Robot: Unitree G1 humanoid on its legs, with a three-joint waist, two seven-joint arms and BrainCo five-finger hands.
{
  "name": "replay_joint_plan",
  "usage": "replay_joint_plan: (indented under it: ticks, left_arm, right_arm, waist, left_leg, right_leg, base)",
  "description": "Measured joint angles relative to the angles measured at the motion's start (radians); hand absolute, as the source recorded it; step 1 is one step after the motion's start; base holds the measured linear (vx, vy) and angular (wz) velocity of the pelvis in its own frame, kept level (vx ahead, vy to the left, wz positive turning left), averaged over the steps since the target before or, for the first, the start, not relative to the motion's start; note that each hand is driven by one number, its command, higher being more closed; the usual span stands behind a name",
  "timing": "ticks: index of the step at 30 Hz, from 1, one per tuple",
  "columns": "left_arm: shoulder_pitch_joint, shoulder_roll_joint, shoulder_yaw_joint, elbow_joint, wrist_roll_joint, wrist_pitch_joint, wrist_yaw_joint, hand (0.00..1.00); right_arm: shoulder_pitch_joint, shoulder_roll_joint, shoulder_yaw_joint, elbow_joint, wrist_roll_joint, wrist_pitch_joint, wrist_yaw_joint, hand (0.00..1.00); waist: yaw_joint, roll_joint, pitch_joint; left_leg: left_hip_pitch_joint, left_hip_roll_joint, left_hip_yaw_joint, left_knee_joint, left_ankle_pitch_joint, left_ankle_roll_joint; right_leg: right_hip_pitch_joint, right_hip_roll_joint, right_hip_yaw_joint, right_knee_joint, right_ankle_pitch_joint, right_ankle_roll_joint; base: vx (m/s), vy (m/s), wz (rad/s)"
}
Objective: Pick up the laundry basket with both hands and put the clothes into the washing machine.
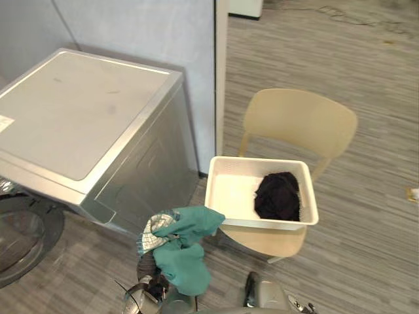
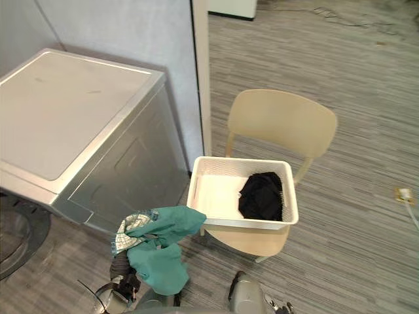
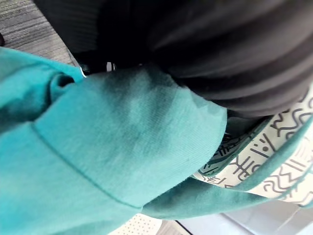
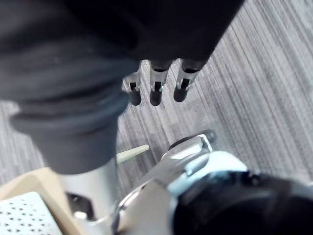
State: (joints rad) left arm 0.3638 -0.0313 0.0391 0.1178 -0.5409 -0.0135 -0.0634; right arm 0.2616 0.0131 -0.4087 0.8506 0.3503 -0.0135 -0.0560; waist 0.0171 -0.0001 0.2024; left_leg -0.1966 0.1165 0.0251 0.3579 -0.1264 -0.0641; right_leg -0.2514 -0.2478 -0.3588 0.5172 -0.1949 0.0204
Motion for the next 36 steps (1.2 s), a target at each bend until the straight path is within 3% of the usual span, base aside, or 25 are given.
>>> replay_joint_plan:
  ticks: [4, 6, 7, 8, 9, 10, 11, 13, 15, 18, 19, 20, 22, 23, 25, 27, 28, 29, 30, 31, 32, 33, 34, 35, 36]
  left_arm:
    - [-0.043, -0.003, -0.078, 0.0, -0.013, -0.001, 0.005, 1.0]
    - [-0.077, -0.02, -0.121, 0.0, -0.019, -0.006, 0.004, 1.0]
    - [-0.082, -0.022, -0.126, 0.001, -0.019, -0.006, 0.003, 1.0]
    - [-0.093, -0.023, -0.129, 0.001, -0.019, -0.006, 0.003, 1.0]
    - [-0.106, -0.014, -0.121, 0.001, -0.019, -0.007, 0.004, 1.0]
    - [-0.114, 0.017, -0.109, 0.005, -0.02, -0.013, 0.008, 1.0]
    - [-0.108, 0.037, -0.101, 0.005, -0.02, -0.018, 0.013, 1.0]
    - [-0.096, 0.079, -0.053, 0.007, -0.019, -0.021, 0.029, 1.0]
    - [-0.098, 0.087, -0.022, 0.011, -0.017, -0.028, 0.046, 1.0]
    - [-0.101, 0.095, 0.008, 0.022, -0.015, -0.044, 0.06, 1.0]
    - [-0.101, 0.096, 0.012, 0.036, -0.007, -0.054, 0.066, 1.0]
    - [-0.098, 0.092, 0.01, 0.059, -0.007, -0.062, 0.066, 1.0]
    - [-0.095, 0.085, 0.005, 0.106, 0.004, -0.057, 0.065, 1.0]
    - [-0.097, 0.08, 0.0, 0.125, 0.005, -0.051, 0.066, 1.0]
    - [-0.099, 0.07, -0.024, 0.13, 0.012, -0.038, 0.066, 1.0]
    - [-0.112, 0.045, -0.086, 0.127, 0.009, -0.033, 0.068, 1.0]
    - [-0.115, 0.037, -0.106, 0.127, 0.004, -0.033, 0.068, 1.0]
    - [-0.124, 0.023, -0.161, 0.127, 0.002, -0.033, 0.068, 1.0]
    - [-0.134, 0.019, -0.204, 0.128, 0.003, -0.034, 0.065, 1.0]
    - [-0.146, 0.021, -0.217, 0.127, 0.003, -0.033, 0.063, 1.0]
    - [-0.162, 0.022, -0.234, 0.129, 0.003, -0.032, 0.062, 1.0]
    - [-0.161, 0.018, -0.237, 0.121, 0.003, -0.033, 0.06, 1.0]
    - [-0.154, 0.017, -0.243, 0.111, 0.003, -0.033, 0.055, 1.0]
    - [-0.132, 0.013, -0.248, 0.087, 0.003, -0.033, 0.04, 1.0]
    - [-0.109, 0.013, -0.25, 0.065, 0.003, -0.033, 0.038, 1.0]
  right_arm:
    - [-0.025, -0.001, -0.007, 0.03, 0.002, 0.0, -0.041, 0.0]
    - [-0.035, -0.001, -0.033, 0.046, 0.03, 0.003, -0.065, 0.0]
    - [-0.039, -0.001, -0.044, 0.051, 0.039, 0.004, -0.073, 0.0]
    - [-0.044, -0.003, -0.057, 0.055, 0.062, 0.008, -0.077, 0.0]
    - [-0.059, -0.001, -0.073, 0.066, 0.087, 0.014, -0.08, 0.0]
    - [-0.072, 0.03, -0.083, 0.076, 0.115, 0.024, -0.085, 0.0]
    - [-0.073, 0.045, -0.083, 0.076, 0.122, 0.022, -0.084, 0.0]
    - [-0.081, 0.065, -0.071, 0.079, 0.13, 0.025, -0.08, 0.0]
    - [-0.095, 0.066, -0.061, 0.083, 0.126, 0.029, -0.082, 0.0]
    - [-0.107, 0.056, -0.07, 0.086, 0.119, 0.039, -0.093, 0.0]
    - [-0.109, 0.061, -0.095, 0.085, 0.12, 0.04, -0.095, 0.0]
    - [-0.114, 0.069, -0.101, 0.083, 0.135, 0.034, -0.094, 0.0]
    - [-0.118, 0.071, -0.102, 0.084, 0.19, 0.023, -0.089, 0.0]
    - [-0.129, 0.073, -0.104, 0.078, 0.201, 0.019, -0.086, 0.0]
    - [-0.144, 0.078, -0.106, 0.067, 0.21, 0.016, -0.077, 0.0]
    - [-0.142, 0.078, -0.135, 0.046, 0.211, 0.002, -0.076, 0.0]
    - [-0.138, 0.078, -0.146, 0.046, 0.211, -0.001, -0.076, 0.0]
    - [-0.126, 0.076, -0.153, 0.046, 0.212, -0.003, -0.078, 0.0]
    - [-0.112, 0.076, -0.149, 0.051, 0.212, -0.002, -0.077, 0.0]
    - [-0.108, 0.075, -0.145, 0.057, 0.214, 0.002, -0.076, 0.0]
    - [-0.106, 0.068, -0.142, 0.066, 0.22, 0.002, -0.077, 0.0]
    - [-0.113, 0.059, -0.143, 0.069, 0.218, 0.0, -0.077, 0.0]
    - [-0.12, 0.052, -0.144, 0.069, 0.217, 0.001, -0.077, 0.0]
    - [-0.121, 0.044, -0.144, 0.069, 0.217, 0.002, -0.079, 0.0]
    - [-0.115, 0.044, -0.144, 0.067, 0.217, 0.003, -0.08, 0.0]
  waist:
    - [-0.007, -0.005, -0.001]
    - [-0.009, 0.014, -0.035]
    - [-0.009, 0.021, -0.041]
    - [-0.011, 0.039, -0.054]
    - [-0.012, 0.039, -0.06]
    - [0.003, -0.02, -0.063]
    - [0.004, -0.021, -0.064]
    - [0.017, -0.052, -0.081]
    - [0.029, -0.055, -0.082]
    - [0.023, -0.036, -0.086]
    - [0.023, -0.036, -0.092]
    - [0.016, -0.041, -0.095]
    - [0.016, -0.058, -0.114]
    - [0.024, -0.062, -0.123]
    - [0.026, -0.064, -0.141]
    - [0.023, -0.062, -0.144]
    - [0.019, -0.061, -0.144]
    - [0.009, -0.046, -0.14]
    - [-0.007, -0.023, -0.134]
    - [-0.017, -0.032, -0.134]
    - [-0.024, -0.043, -0.136]
    - [-0.022, -0.009, -0.117]
    - [-0.021, 0.004, -0.11]
    - [-0.02, 0.025, -0.106]
    - [-0.01, 0.043, -0.101]
  left_leg:
    - [0.076, 0.157, 0.133, 0.119, -0.034, 0.031]
    - [0.104, 0.266, 0.186, 0.054, -0.028, 0.019]
    - [0.109, 0.28, 0.194, 0.023, -0.018, 0.004]
    - [0.142, 0.289, 0.204, -0.053, 0.016, -0.064]
    - [0.16, 0.266, 0.221, -0.116, 0.002, -0.189]
    - [0.14, 0.217, 0.227, -0.09, 0.0, -0.158]
    - [0.117, 0.21, 0.225, -0.058, -0.016, -0.148]
    - [0.057, 0.201, 0.224, 0.063, -0.094, -0.118]
    - [0.044, 0.194, 0.207, 0.116, -0.158, -0.097]
    - [-0.002, 0.178, 0.118, 0.133, -0.165, -0.088]
    - [-0.025, 0.16, 0.078, 0.123, -0.157, -0.082]
    - [-0.039, 0.138, 0.02, 0.106, -0.14, -0.076]
    - [-0.048, 0.113, -0.025, 0.093, -0.127, -0.085]
    - [-0.05, 0.118, -0.036, 0.088, -0.117, -0.092]
    - [-0.05, 0.124, -0.053, 0.021, -0.07, -0.1]
    - [-0.043, 0.122, -0.061, -0.018, -0.025, -0.081]
    - [-0.037, 0.12, -0.061, -0.023, -0.015, -0.079]
    - [-0.012, 0.121, -0.075, -0.048, -0.005, -0.065]
    - [0.01, 0.126, -0.112, -0.081, 0.003, -0.085]
    - [0.012, 0.117, -0.125, -0.079, 0.002, -0.098]
    - [0.008, 0.103, -0.142, -0.021, -0.027, -0.134]
    - [-0.032, 0.101, -0.145, 0.121, -0.04, -0.133]
    - [-0.053, 0.095, -0.146, 0.19, -0.032, -0.143]
    - [-0.103, 0.092, -0.152, 0.326, -0.005, -0.178]
    - [-0.159, 0.092, -0.153, 0.438, 0.049, -0.189]
  right_leg:
    - [0.109, -0.031, -0.102, -0.044, 0.009, 0.002]
    - [0.107, -0.036, -0.148, -0.087, 0.046, 0.043]
    - [0.105, -0.037, -0.157, -0.1, 0.06, 0.052]
    - [0.104, -0.04, -0.174, -0.131, 0.096, 0.072]
    - [0.107, -0.06, -0.186, -0.161, 0.138, 0.095]
    - [0.113, -0.086, -0.172, -0.217, 0.203, 0.113]
    - [0.125, -0.087, -0.175, -0.256, 0.234, 0.12]
    - [0.169, -0.084, -0.181, -0.354, 0.323, 0.106]
    - [0.195, -0.087, -0.168, -0.382, 0.351, 0.073]
    - [0.192, -0.033, -0.007, -0.324, 0.288, 0.035]
    - [0.193, 0.02, 0.112, -0.283, 0.201, 0.03]
    - [0.197, 0.066, 0.192, -0.245, 0.105, 0.062]
    - [0.207, 0.1, 0.228, -0.257, 0.025, 0.115]
    - [0.217, 0.113, 0.232, -0.271, 0.014, 0.13]
    - [0.211, 0.13, 0.222, -0.276, 0.01, 0.12]
    - [0.211, 0.141, 0.246, -0.247, 0.012, 0.115]
    - [0.207, 0.143, 0.26, -0.215, 0.011, 0.109]
    - [0.165, 0.159, 0.3, -0.102, 0.007, 0.046]
    - [0.168, 0.205, 0.351, -0.109, -0.048, 0.0]
    - [0.178, 0.231, 0.368, -0.166, -0.044, -0.008]
    - [0.207, 0.228, 0.361, -0.189, -0.076, 0.028]
    - [0.239, 0.232, 0.354, -0.175, -0.094, 0.019]
    - [0.249, 0.228, 0.353, -0.164, -0.112, 0.021]
    - [0.272, 0.227, 0.354, -0.146, -0.139, 0.022]
    - [0.283, 0.227, 0.358, -0.131, -0.157, 0.022]
  base:
    - [-0.06, 0.023, 0.63]
    - [-0.15, 0.218, 0.69]
    - [-0.11, 0.431, 0.6]
    - [-0.07, 0.426, 0.59]
    - [-0.11, 0.594, 0.48]
    - [-0.08, 0.413, 0.28]
    - [-0.08, 0.386, 0.05]
    - [-0.09, 0.329, 0.0]
    - [-0.12, 0.295, 0.17]
    - [-0.03, 0.109, 0.63]
    - [0.01, 0.019, 1.07]
    - [0.03, -0.016, 1.13]
    - [0.1, -0.127, 0.73]
    - [0.12, -0.202, 0.34]
    - [0.09, -0.178, 0.27]
    - [0.12, -0.126, 0.5]
    - [0.12, -0.05, 0.65]
    - [0.11, -0.04, 0.83]
    - [0.1, -0.058, 0.92]
    - [0.09, -0.123, 0.85]
    - [0.07, -0.101, 0.54]
    - [0.05, -0.093, 0.3]
    - [0.02, -0.045, 0.12]
    - [0.02, -0.046, 0.06]
    - [0.03, -0.036, 0.06]
